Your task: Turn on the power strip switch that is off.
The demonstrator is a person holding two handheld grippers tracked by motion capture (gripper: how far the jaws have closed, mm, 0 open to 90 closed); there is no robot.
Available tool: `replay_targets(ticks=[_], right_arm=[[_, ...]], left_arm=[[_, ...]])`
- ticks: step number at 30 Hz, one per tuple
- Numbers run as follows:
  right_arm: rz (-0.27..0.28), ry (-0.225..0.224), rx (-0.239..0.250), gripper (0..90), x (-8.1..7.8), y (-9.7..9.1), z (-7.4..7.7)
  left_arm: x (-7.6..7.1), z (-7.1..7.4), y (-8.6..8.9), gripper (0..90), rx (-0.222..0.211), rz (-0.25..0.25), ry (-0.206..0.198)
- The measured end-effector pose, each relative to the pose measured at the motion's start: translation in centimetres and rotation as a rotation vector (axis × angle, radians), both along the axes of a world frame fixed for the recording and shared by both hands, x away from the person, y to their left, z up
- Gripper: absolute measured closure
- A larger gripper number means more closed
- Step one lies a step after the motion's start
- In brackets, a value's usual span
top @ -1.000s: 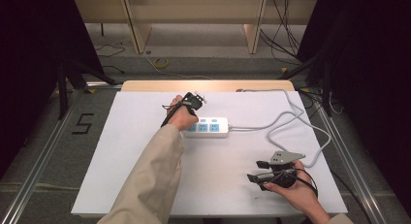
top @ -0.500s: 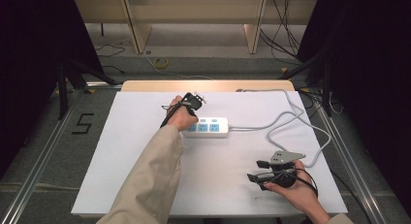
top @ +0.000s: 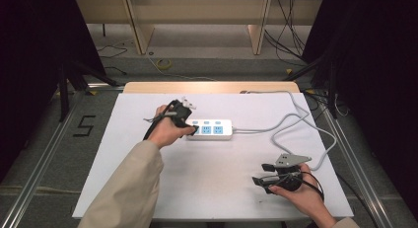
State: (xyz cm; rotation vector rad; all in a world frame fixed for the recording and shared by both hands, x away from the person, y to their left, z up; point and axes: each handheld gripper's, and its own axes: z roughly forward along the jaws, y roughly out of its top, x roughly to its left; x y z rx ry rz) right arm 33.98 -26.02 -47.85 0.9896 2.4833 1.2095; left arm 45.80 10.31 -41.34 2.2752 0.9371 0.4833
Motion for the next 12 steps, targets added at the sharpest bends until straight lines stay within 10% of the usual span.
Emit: replay_targets(ticks=[8,12], right_arm=[[-0.011,0.005,0.001,35.8,0.2,-0.1,-0.1],[-0.015,0.001,0.002,35.7,0.1,-0.1,-0.1]], left_arm=[[-8.4,-2.5,4.6,33.2,-0.166,0.022,-0.076],[-10.1,-3.4,5.3,31.7,-0.128,0.029,-0.111]])
